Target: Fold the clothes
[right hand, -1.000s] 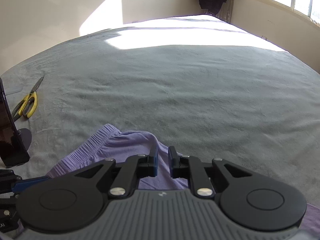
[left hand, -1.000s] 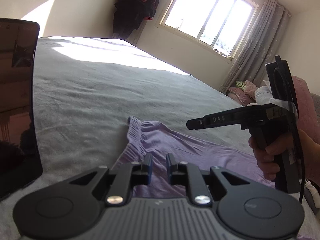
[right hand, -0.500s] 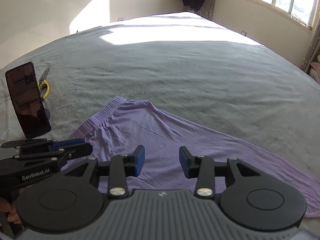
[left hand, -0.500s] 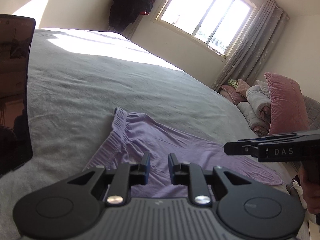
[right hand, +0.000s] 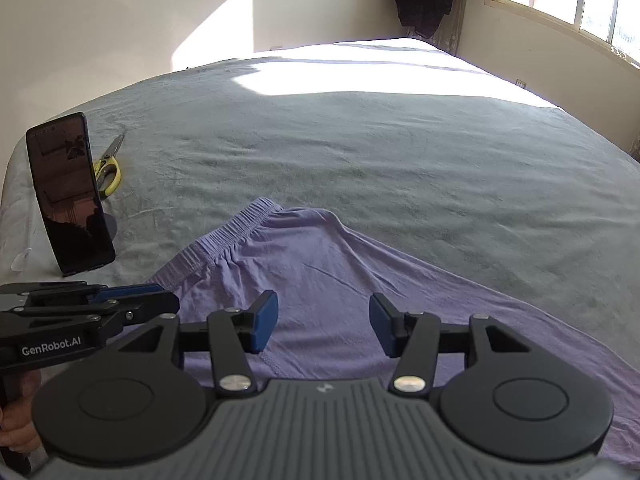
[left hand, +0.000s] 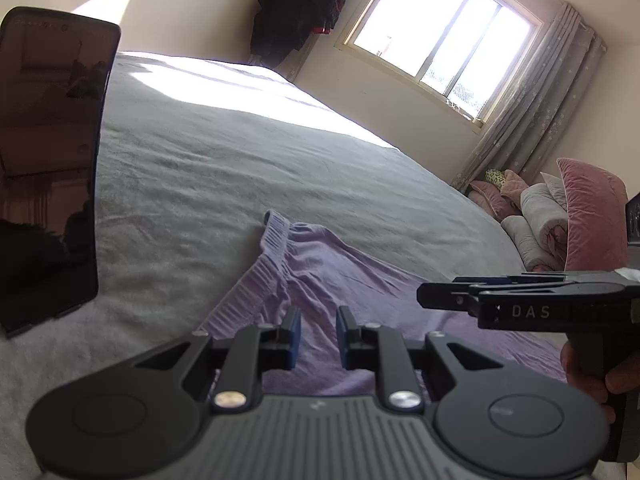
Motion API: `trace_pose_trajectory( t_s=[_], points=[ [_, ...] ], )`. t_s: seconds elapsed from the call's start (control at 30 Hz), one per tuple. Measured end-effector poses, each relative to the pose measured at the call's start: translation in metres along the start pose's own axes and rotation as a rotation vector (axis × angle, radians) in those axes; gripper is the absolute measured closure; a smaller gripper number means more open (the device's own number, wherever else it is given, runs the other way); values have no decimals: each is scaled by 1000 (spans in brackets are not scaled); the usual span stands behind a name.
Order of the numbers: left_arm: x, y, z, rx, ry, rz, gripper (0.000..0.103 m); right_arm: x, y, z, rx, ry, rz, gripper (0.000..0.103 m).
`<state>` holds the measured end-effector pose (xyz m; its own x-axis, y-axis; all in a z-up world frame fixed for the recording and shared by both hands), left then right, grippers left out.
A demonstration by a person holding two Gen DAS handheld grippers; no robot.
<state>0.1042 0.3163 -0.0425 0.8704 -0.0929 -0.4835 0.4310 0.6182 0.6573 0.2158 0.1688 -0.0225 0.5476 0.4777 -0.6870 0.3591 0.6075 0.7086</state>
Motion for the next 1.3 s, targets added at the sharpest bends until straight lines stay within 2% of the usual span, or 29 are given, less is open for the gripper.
trace_pose_trajectory(
  t_s=[0.17, 0.43, 0.57, 0.83, 0.93, 1.07, 1.1, 1.13, 1.17, 1.23, 1.3],
  points=[
    [11, 1, 4, 12, 27, 30, 85, 20, -4, 15, 18, 57, 39, 48],
    [28, 7, -4, 20, 99, 24, 85, 39, -2, 41, 28, 74, 77, 48],
    [33, 8, -8, -2, 72, 3, 86, 54, 3, 46, 39, 86, 88, 48],
    [33, 8, -16, -9, 87, -13, 90, 85, 15, 39, 19, 110, 83, 48],
    [31, 8, -19, -11, 86, -25, 90, 97, 17, 35, -2, 107, 74, 48],
    [30, 9, -23, -19, 86, -37, 92, 108, 18, 32, -18, 58, 61, 49],
    [30, 10, -24, -25, 86, -40, 92, 109, 18, 31, -16, 60, 58, 50],
    [30, 10, -25, -30, 85, -44, 93, 109, 19, 29, -13, 65, 55, 59],
    [30, 10, -26, -35, 85, -48, 93, 109, 19, 28, -10, 70, 53, 73],
    [30, 10, -27, -42, 90, -53, 95, 107, 21, 26, -6, 77, 41, 95],
    [30, 9, -28, -37, 98, -54, 99, 103, 23, 24, -8, 67, 31, 99]
  ],
)
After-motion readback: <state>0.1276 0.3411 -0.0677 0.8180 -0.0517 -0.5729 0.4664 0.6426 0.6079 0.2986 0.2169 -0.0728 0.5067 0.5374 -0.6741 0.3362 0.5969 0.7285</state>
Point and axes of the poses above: each gripper's, at about its wrist camera, not at the fingertips, and x roughly the way its jaws point, z to its right, y to its top, the point moved 6 cm from there along x, roughly the way its jaws point, and after that the axes turned 11 degrees about -x, right-handed, at the moved point
